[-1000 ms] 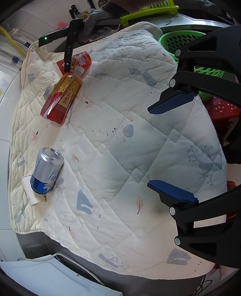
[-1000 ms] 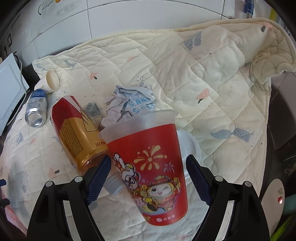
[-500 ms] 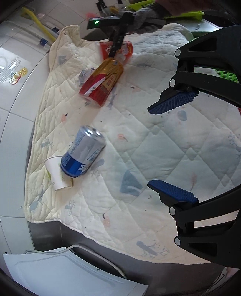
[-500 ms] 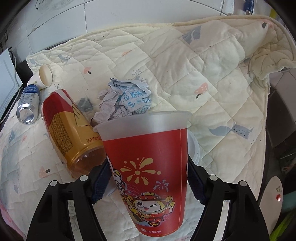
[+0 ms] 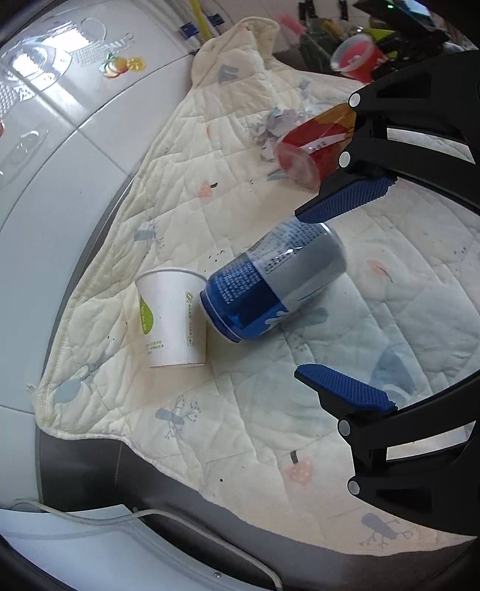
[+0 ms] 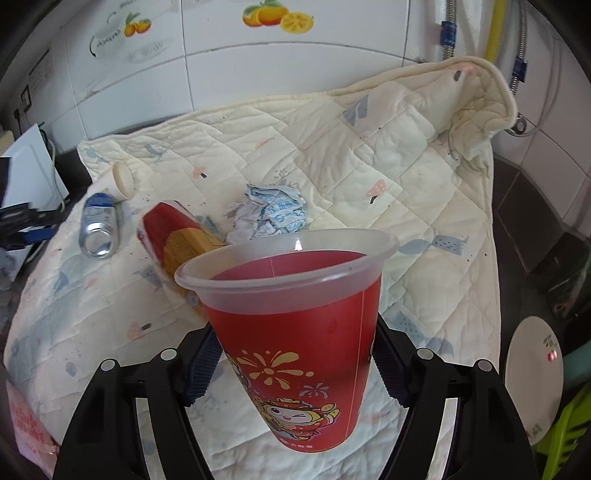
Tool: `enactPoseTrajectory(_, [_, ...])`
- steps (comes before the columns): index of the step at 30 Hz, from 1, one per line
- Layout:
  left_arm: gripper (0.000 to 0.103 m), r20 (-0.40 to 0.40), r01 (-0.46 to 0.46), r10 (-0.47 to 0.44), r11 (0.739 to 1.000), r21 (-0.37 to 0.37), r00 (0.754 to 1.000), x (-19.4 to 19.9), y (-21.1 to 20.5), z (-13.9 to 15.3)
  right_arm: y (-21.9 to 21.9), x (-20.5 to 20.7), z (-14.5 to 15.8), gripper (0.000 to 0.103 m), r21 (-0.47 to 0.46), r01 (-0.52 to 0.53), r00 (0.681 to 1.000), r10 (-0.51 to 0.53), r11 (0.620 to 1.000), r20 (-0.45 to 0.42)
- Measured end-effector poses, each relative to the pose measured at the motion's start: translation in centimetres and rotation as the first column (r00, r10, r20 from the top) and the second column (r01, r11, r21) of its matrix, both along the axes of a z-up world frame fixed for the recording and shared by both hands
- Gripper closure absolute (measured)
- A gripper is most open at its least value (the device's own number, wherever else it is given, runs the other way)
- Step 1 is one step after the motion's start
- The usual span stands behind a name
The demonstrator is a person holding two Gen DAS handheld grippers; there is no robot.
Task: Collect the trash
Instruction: 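Grasp the blue can with the left tool while the right tool lifts the red cup, then carry the red cup and blue can to the green basket and release both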
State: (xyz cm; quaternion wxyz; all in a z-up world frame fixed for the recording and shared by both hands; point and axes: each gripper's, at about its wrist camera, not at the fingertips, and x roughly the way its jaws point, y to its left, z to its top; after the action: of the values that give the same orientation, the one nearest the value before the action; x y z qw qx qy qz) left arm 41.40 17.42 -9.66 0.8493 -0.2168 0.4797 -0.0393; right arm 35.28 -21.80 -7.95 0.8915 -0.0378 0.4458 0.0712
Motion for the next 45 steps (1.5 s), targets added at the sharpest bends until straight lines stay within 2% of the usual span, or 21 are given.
enactPoseTrajectory(11, [0.025, -0.111, -0.093, 0.075, 0.981, -0.172, 0.991, 4.7, 0.5, -4.0, 1.2, -7.2, 1.1, 0.032, 0.065, 0.007, 1.000, -0.008, 0.998, 0.013])
enactPoseTrajectory(17, [0.025, -0.127, -0.102, 0.078, 0.977, -0.187, 0.989, 5.6, -0.4, -5.1, 1.0, -10.5, 0.8, 0.032, 0.093, 0.039, 0.999, -0.039, 0.995, -0.007])
enactPoseTrajectory(20, [0.029, -0.135, -0.105, 0.080, 0.977, -0.188, 0.988, 5.8, -1.2, -5.7, 0.6, -12.0, 0.6, 0.032, 0.113, 0.063, 0.998, -0.062, 0.992, -0.019])
enactPoseTrajectory(26, [0.033, -0.116, -0.094, 0.074, 0.979, -0.179, 0.990, 5.2, -1.9, -5.2, -0.2, -14.4, 0.3, 0.032, 0.153, 0.118, 0.993, -0.114, 0.981, -0.035])
enactPoseTrajectory(27, [0.040, -0.109, -0.091, 0.072, 0.979, -0.181, 0.991, 5.0, -2.0, -5.1, -0.3, -14.9, 0.3, 0.032, 0.160, 0.128, 0.992, -0.124, 0.979, -0.036])
enactPoseTrajectory(29, [0.040, -0.099, -0.078, 0.059, 0.977, -0.199, 0.993, 4.1, -2.1, -4.6, -0.5, -15.7, 0.3, 0.032, 0.168, 0.139, 0.990, -0.134, 0.976, -0.038])
enactPoseTrajectory(32, [0.040, -0.068, -0.042, 0.032, 0.987, -0.153, 0.997, 2.5, -2.7, -3.7, -0.8, -16.7, 0.2, 0.032, 0.176, 0.146, 0.989, -0.141, 0.973, -0.037])
enactPoseTrajectory(38, [0.040, -0.032, -0.001, -0.004, 0.989, -0.145, 0.999, -1.5, -3.5, -1.9, -1.4, -19.0, 0.1, 0.032, 0.196, 0.147, 0.989, -0.143, 0.969, -0.034])
enactPoseTrajectory(45, [0.040, 0.011, 0.073, -0.072, 0.987, -0.144, 0.997, -8.7, -5.7, 0.0, -1.9, -22.6, 0.7, 0.032, 0.199, 0.119, 0.993, -0.118, 0.973, -0.013])
